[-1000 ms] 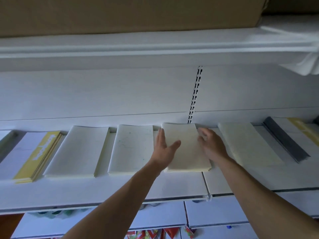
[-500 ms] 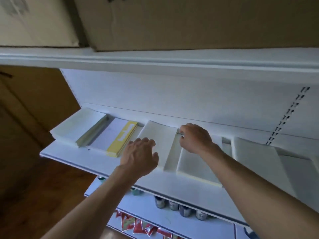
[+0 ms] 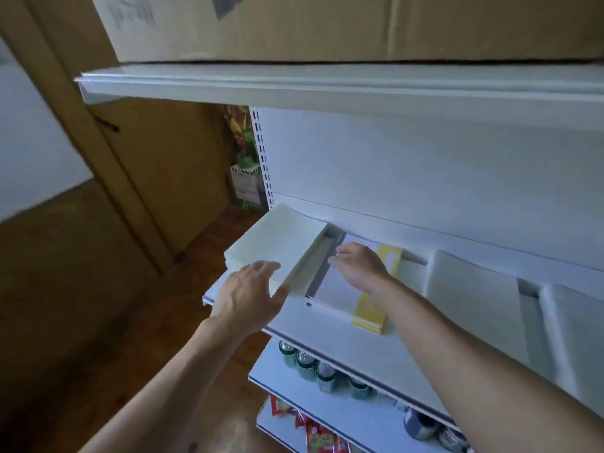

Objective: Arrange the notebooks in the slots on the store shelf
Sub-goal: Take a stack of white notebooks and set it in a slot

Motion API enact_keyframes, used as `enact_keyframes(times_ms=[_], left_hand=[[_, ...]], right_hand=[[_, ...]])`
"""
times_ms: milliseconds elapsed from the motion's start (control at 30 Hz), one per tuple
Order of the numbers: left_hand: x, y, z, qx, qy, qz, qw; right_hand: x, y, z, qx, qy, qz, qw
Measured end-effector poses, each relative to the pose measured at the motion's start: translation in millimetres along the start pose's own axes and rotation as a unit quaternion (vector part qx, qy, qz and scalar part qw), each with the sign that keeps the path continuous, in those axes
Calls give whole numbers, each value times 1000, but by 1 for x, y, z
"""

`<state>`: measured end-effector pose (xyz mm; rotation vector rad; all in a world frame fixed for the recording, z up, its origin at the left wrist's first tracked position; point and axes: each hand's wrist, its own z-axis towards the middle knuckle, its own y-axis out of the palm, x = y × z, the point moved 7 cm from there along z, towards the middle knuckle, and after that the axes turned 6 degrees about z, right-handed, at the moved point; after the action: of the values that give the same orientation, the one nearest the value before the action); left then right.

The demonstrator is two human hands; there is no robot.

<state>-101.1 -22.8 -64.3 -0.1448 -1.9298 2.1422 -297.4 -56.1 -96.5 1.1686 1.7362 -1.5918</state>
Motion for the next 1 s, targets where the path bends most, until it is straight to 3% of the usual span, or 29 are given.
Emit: enact_keyframes(times_ms=[300, 500, 667, 867, 1000], left_hand=[[-74, 47, 64, -89, 155, 58, 982], [-62, 68, 50, -98, 185, -15, 978], [-73, 47, 57, -62, 194, -94, 975], [-89, 59, 79, -93, 196, 26, 976], [-78, 72, 71, -104, 235, -11, 966]], right_hand=[[-2, 63, 28, 49, 127, 165, 977], [-11, 91, 25, -1, 198, 337, 920], [-3, 98, 30, 65, 206, 332, 918], [0, 94, 29, 101, 183, 261, 942], [-1, 75, 22, 151, 166, 232, 947]])
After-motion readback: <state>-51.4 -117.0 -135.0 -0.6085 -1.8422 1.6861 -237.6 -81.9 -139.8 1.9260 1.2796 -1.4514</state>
